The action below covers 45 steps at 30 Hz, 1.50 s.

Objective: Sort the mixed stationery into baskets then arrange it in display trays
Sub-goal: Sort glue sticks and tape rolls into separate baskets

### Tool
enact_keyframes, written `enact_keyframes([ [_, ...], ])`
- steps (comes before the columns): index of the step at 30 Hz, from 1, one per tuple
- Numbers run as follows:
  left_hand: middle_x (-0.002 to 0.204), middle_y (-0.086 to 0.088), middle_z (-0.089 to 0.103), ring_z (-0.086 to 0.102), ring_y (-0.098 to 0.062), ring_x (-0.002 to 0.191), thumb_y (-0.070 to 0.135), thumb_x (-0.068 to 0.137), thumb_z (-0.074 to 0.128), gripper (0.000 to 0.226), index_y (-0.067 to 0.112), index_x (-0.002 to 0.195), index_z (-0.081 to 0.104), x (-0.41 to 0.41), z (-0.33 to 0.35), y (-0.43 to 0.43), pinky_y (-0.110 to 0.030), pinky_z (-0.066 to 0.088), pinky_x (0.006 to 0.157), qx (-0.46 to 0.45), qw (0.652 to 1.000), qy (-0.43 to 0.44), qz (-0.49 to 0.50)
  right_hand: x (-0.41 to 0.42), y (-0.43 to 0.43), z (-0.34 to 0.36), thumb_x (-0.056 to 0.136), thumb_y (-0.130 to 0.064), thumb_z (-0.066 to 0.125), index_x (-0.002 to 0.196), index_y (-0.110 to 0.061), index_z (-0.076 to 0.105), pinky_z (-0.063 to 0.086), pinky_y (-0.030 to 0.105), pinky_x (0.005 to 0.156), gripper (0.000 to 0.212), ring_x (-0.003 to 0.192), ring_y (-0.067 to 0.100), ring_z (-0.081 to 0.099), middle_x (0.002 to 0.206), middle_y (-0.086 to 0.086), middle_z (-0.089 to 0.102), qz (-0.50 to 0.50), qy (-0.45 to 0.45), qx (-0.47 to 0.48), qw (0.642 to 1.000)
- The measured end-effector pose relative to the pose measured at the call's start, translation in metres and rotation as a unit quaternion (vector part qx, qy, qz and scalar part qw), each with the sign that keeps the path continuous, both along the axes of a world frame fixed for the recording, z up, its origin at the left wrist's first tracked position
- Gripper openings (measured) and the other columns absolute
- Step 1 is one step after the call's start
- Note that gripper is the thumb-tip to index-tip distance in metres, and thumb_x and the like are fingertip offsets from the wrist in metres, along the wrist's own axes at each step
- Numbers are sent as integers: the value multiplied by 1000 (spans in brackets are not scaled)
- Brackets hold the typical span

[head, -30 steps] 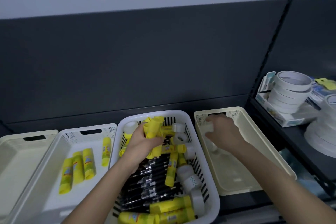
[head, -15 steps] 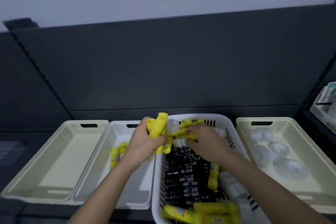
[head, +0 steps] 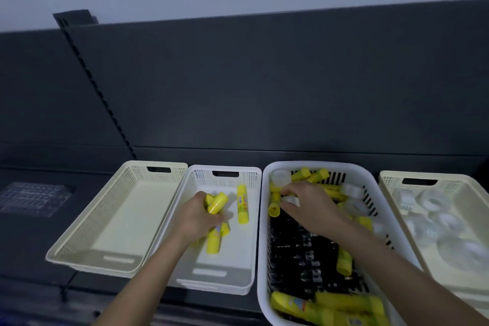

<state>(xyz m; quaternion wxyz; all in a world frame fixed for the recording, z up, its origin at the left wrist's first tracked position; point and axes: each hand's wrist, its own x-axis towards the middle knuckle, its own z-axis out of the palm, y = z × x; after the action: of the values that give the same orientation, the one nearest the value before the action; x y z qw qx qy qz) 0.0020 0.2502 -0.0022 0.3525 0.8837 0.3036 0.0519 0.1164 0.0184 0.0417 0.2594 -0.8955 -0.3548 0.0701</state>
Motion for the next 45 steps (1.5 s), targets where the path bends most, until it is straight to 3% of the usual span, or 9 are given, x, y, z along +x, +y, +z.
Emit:
enact_keyframes([
  [2, 73, 8, 63, 59, -5, 57, 40, 63, 83, 41, 21, 85, 54, 5, 3, -2, -22, 47, 52, 13, 1000, -1, -2, 2, -5, 0, 92, -26, 56, 109, -11, 64, 43, 27, 70, 24, 90, 17, 57, 107, 4, 62, -3, -2, 0, 1000],
  [6, 112, 2, 58, 62, -15, 92, 32, 71, 80, 54, 17, 117, 57, 18, 11, -19, -21, 44, 67, 43, 998, -45, -19, 8, -22, 1, 92, -26, 56, 107, -11, 63, 50, 34, 73, 23, 85, 19, 61, 101, 7, 64, -25, -2, -3, 1000],
  [11, 108, 5, 55, 50, -5, 97, 30, 77, 76, 44, 19, 117, 59, 41, 24, -56, -17, 34, 78, 56, 987, -115, -101, 23, -49, -2, 94, -29, 54, 121, -12, 58, 51, 40, 82, 32, 94, 25, 62, 115, 8, 61, -47, 9, -13, 999],
  [15, 107, 4, 52, 52, -14, 105, 26, 80, 72, 44, 17, 120, 57, 62, 27, -81, -20, 38, 83, 73, 976, -114, -170, 31, -63, -8, 93, -30, 57, 125, -14, 56, 52, 33, 80, 36, 91, 19, 62, 122, 4, 58, -67, 7, 1, 998],
  [20, 134, -2, 44, 46, -19, 121, 34, 86, 63, 57, 16, 137, 43, 94, 24, -99, -24, 36, 95, 140, 960, -44, -238, 40, -76, -14, 92, -28, 58, 124, -13, 57, 52, 32, 77, 35, 89, 21, 64, 111, 7, 64, -81, 7, 4, 997],
  [26, 124, -7, 48, 43, -29, 119, 38, 78, 61, 46, 20, 119, 53, 118, 15, -117, -35, 39, 92, 302, 907, 42, -289, 50, -84, -20, 91, -25, 59, 123, -12, 58, 45, 23, 73, 34, 90, 18, 61, 112, 6, 62, -86, 1, 10, 996],
  [31, 126, -8, 44, 37, -30, 123, 38, 80, 58, 38, 25, 116, 60, 118, 8, -111, -33, 34, 97, 340, 884, 60, -316, 52, -85, -22, 91, -21, 58, 112, -10, 62, 47, 31, 73, 25, 85, 20, 59, 104, 7, 60, -71, -7, 7, 997],
  [39, 97, -4, 61, 47, -25, 105, 27, 75, 66, 19, 13, 88, 62, 107, 12, -111, -29, 41, 83, 207, 939, -58, -268, 52, -87, -22, 88, -20, 61, 106, -7, 64, 45, 29, 65, 22, 80, 19, 58, 94, 6, 63, -36, 10, -16, 999],
  [45, 86, 4, 60, 48, -17, 95, 26, 72, 76, 20, 20, 79, 58, 95, 12, -112, -24, 36, 73, 113, 956, -106, -249, 42, -94, -26, 84, -3, 55, 94, -4, 57, 41, 32, 65, 11, 87, 26, 57, 92, 9, 58, 93, 4, -214, 972],
])
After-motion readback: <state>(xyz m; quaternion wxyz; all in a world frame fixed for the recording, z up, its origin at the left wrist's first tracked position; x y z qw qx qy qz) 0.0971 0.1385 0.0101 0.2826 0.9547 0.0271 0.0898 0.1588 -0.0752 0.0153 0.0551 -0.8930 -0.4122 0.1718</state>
